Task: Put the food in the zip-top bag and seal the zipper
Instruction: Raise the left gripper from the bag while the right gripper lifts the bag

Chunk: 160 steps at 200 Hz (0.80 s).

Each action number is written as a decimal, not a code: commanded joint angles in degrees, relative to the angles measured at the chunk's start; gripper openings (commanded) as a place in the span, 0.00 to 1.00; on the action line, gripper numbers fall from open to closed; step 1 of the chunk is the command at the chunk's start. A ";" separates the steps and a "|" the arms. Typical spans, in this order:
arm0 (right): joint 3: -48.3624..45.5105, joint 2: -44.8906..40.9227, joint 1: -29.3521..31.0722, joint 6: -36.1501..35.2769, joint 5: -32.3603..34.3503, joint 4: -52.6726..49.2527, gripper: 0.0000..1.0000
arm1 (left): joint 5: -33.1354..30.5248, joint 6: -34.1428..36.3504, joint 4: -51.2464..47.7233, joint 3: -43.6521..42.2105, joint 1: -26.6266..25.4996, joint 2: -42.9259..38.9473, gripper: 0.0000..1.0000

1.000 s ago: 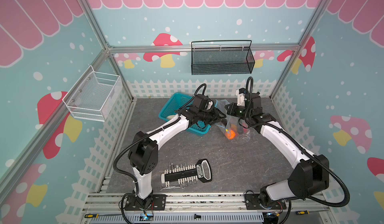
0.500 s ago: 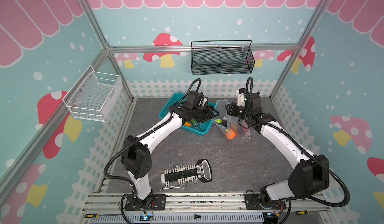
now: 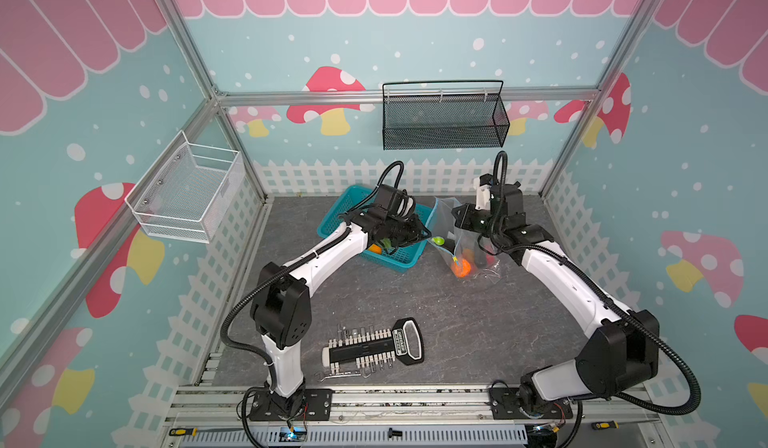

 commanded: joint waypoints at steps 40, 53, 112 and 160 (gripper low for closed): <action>1.85 -3.71 0.25 -1.33 2.71 -1.94 0.02 | 2.38 -0.63 1.14 2.31 -1.05 -1.50 0.03; 1.95 -4.21 0.13 -1.62 3.21 -2.42 0.02 | 2.75 -1.06 1.37 2.97 -1.55 -1.70 0.01; 2.42 -7.62 -0.77 -3.15 5.89 -5.34 0.02 | 4.27 -2.96 1.45 7.43 -4.28 -1.53 0.00; 3.15 -11.39 -1.84 -4.83 9.67 -8.63 0.03 | 4.87 -4.49 1.41 11.02 -6.73 -1.01 0.00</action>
